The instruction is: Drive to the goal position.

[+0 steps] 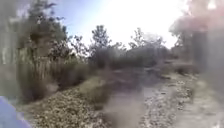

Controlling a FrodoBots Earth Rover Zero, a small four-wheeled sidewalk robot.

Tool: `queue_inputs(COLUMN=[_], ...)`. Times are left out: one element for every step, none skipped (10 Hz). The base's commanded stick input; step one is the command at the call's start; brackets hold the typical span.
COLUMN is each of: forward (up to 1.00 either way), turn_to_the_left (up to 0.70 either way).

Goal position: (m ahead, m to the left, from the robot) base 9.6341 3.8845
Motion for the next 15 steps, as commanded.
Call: queue_inputs(forward=[1.00,1.00,1.00,1.00,1.00,1.00,1.00,1.00,1.00,1.00,1.00,1.00,1.00,1.00,1.00], turn_to_the_left=[0.00,0.00,0.00,0.00,0.00,0.00,0.00,0.00,0.00,0.00,0.00,0.00,0.00,0.00,0.00])
